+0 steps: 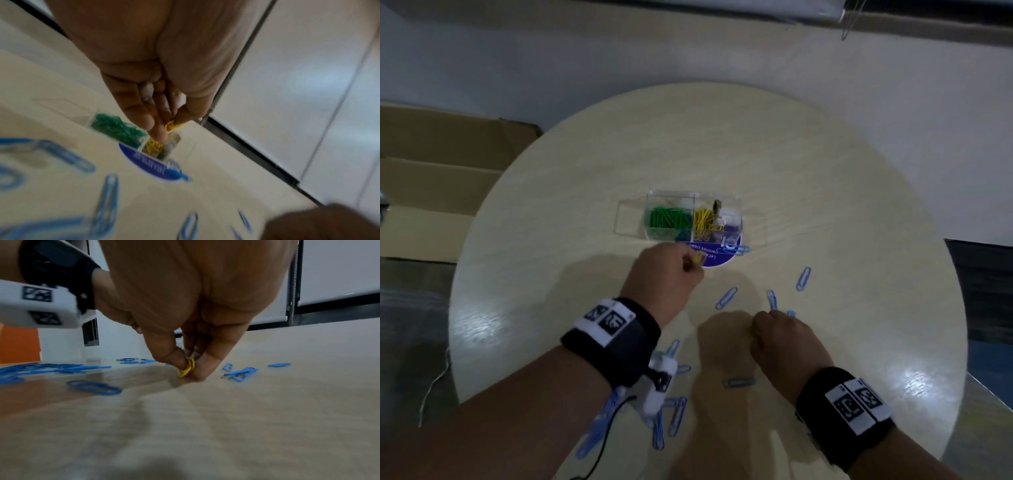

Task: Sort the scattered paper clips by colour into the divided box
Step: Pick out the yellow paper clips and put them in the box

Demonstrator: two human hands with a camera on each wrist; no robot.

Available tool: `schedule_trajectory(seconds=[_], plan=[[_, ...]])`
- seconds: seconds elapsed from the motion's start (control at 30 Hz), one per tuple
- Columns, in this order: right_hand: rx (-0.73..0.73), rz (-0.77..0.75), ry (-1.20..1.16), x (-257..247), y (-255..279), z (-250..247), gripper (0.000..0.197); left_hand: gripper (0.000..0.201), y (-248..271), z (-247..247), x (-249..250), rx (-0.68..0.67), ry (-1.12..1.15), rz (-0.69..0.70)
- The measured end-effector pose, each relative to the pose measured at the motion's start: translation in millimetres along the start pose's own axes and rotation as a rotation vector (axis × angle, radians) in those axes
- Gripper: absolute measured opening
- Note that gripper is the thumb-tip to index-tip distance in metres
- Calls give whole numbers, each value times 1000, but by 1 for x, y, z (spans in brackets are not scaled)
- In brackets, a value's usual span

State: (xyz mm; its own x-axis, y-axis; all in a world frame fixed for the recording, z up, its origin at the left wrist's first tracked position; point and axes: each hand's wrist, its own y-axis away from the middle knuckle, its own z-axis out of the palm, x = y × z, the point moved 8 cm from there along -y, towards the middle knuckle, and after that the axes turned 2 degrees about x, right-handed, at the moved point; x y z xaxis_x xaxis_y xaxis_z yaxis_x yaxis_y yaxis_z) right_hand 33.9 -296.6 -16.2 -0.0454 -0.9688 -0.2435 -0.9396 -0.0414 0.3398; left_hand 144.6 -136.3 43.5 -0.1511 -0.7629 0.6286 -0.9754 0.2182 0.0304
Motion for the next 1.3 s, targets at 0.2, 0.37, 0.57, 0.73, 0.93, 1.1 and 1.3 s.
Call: schedule_trajectory(seconds=[0.2,0.37,0.57,0.73,0.93,1.1,1.3], plan=[[84,131,-237,23,-6,-23,12,15,-62,-20,9,133,87,-31],[273,174,-415,30,-31,-78,14,33,-86,3,5,40,56,-70],[363,162,-546,10,-96,-121,12,29,-64,-11,-11,167,127,-55],[317,131,-528,-15,-138,-117,14,24,-34,-22,-38,194,205,-121],[462,169,-533,20,-105,-125,27,12,17,-52,-76,151,63,-133],[256,338,-320,98,-22,-52,54,41,128,-55,-146,-190,-233,-432],[295,189,-286,61,-7,-2,41,45,168,-17,-135,-225,-84,-341]])
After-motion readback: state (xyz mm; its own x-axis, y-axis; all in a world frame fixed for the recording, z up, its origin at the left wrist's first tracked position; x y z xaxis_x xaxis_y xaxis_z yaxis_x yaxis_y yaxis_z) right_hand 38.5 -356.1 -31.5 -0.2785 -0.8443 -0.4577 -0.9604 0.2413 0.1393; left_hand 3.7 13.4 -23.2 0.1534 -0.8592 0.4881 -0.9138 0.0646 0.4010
